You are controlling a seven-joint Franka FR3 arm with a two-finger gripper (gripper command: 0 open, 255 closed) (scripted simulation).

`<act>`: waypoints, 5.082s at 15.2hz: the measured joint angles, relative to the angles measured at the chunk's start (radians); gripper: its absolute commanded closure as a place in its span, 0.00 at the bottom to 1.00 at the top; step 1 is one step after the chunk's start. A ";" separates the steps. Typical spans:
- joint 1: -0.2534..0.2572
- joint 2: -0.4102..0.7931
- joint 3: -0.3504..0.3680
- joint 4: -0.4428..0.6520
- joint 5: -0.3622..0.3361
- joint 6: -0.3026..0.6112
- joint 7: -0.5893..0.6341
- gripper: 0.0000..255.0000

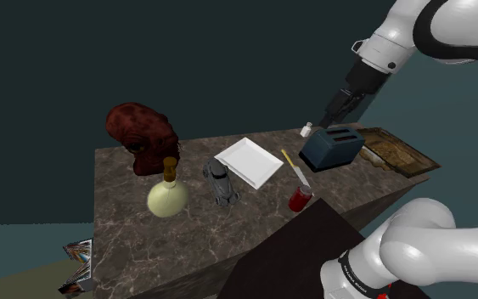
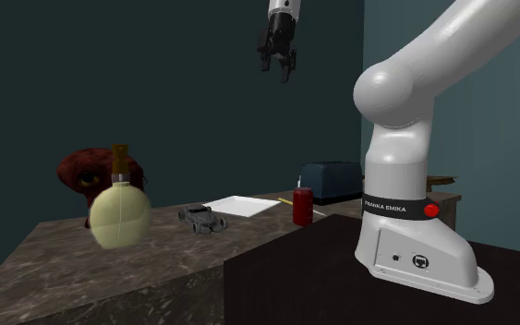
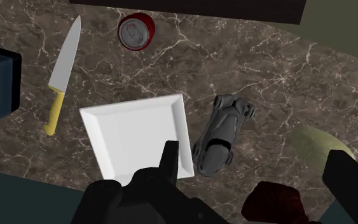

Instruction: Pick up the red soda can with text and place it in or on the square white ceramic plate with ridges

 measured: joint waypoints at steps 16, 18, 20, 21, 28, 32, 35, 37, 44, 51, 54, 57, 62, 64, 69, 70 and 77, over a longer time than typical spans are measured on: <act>-0.089 0.009 -0.057 -0.428 -0.107 0.396 -0.058 0.00; -0.102 0.039 -0.064 -0.476 -0.122 0.468 -0.061 0.00; -0.120 0.076 -0.076 -0.519 -0.142 0.545 -0.069 0.00; -0.132 0.094 -0.084 -0.539 -0.154 0.580 -0.074 0.00; -0.208 0.326 -0.130 -0.637 -0.234 0.897 -0.099 0.00; -0.212 0.420 -0.137 -0.649 -0.242 1.003 -0.097 0.00; -0.213 0.498 -0.145 -0.656 -0.246 1.088 -0.101 0.00; -0.210 0.520 -0.145 -0.657 -0.244 1.111 -0.100 0.00; -0.209 0.526 -0.145 -0.656 -0.244 1.118 -0.099 1.00; -0.209 0.524 -0.145 -0.657 -0.244 1.117 -0.099 1.00; -0.210 0.516 -0.145 -0.655 -0.244 1.107 -0.100 1.00; -0.213 0.452 -0.140 -0.653 -0.245 1.041 -0.099 1.00; -0.215 0.348 -0.133 -0.641 -0.242 0.924 -0.099 1.00; -0.217 0.312 -0.132 -0.631 -0.240 0.879 -0.102 1.00; -0.217 0.218 -0.123 -0.608 -0.234 0.762 -0.102 1.00; -0.215 0.207 -0.121 -0.600 -0.232 0.743 -0.102 1.00; -0.155 0.409 -0.103 -0.412 -0.182 0.757 -0.075 1.00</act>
